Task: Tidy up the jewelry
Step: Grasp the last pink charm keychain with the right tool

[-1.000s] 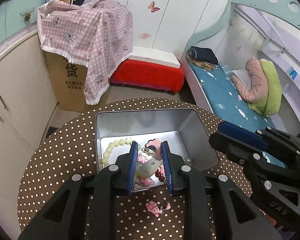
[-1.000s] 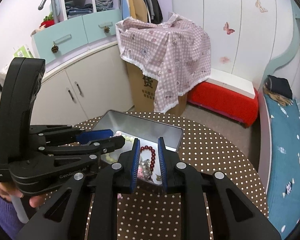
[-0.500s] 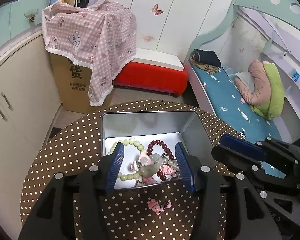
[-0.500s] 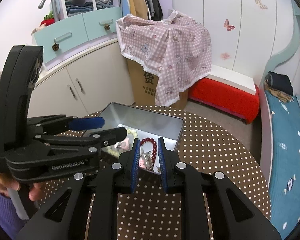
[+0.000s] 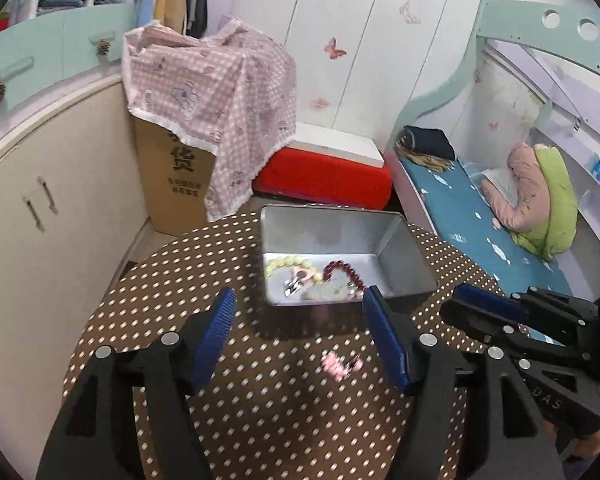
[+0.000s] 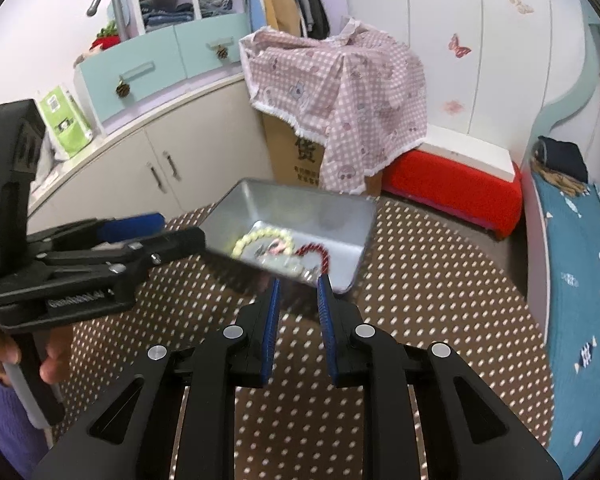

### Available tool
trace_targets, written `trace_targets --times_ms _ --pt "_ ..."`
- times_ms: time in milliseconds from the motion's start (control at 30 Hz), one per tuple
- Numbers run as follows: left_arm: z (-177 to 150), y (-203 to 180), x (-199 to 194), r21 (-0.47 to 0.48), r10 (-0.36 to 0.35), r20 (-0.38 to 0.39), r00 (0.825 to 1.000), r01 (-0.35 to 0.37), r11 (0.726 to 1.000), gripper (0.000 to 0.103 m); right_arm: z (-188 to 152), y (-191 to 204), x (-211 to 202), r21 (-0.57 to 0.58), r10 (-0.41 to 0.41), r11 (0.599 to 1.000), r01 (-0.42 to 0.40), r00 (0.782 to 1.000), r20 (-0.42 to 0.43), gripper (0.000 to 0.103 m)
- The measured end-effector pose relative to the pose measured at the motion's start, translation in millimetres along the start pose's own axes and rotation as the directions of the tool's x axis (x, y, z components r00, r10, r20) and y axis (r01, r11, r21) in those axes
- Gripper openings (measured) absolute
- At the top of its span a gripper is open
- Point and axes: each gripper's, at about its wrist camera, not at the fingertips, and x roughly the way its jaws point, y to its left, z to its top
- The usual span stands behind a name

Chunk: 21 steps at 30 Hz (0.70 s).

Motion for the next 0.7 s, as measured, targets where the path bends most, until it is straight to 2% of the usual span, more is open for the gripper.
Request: trace_targets --times_ms 200,267,300,500,700 --pt "-17.3 14.1 -11.9 -0.049 0.007 0.009 1.000 -0.007 0.999 0.064 -21.3 12.8 18.5 -0.005 0.005 1.000 -0.005 0.998 -0.070 0.023" --pt "-22.1 20.9 -12.5 -0.070 0.009 0.005 1.000 -0.008 0.998 0.064 -27.2 16.2 27.9 -0.007 -0.002 1.000 0.001 0.996 -0.091 0.035" --pt "-22.5 23.1 -11.9 -0.077 0.010 0.004 1.000 -0.010 0.997 0.064 -29.7 17.0 32.5 -0.006 -0.004 1.000 0.004 0.995 -0.100 0.038" --pt "-18.6 38.8 -12.9 -0.128 0.008 0.012 1.000 -0.007 0.992 0.064 -36.2 22.3 58.4 -0.005 -0.004 1.000 0.004 0.989 -0.146 0.038" --pt "-3.7 44.3 -8.5 -0.137 0.017 0.020 1.000 -0.014 0.991 0.064 -35.1 23.4 74.8 0.003 0.009 1.000 -0.008 0.988 -0.156 0.038"
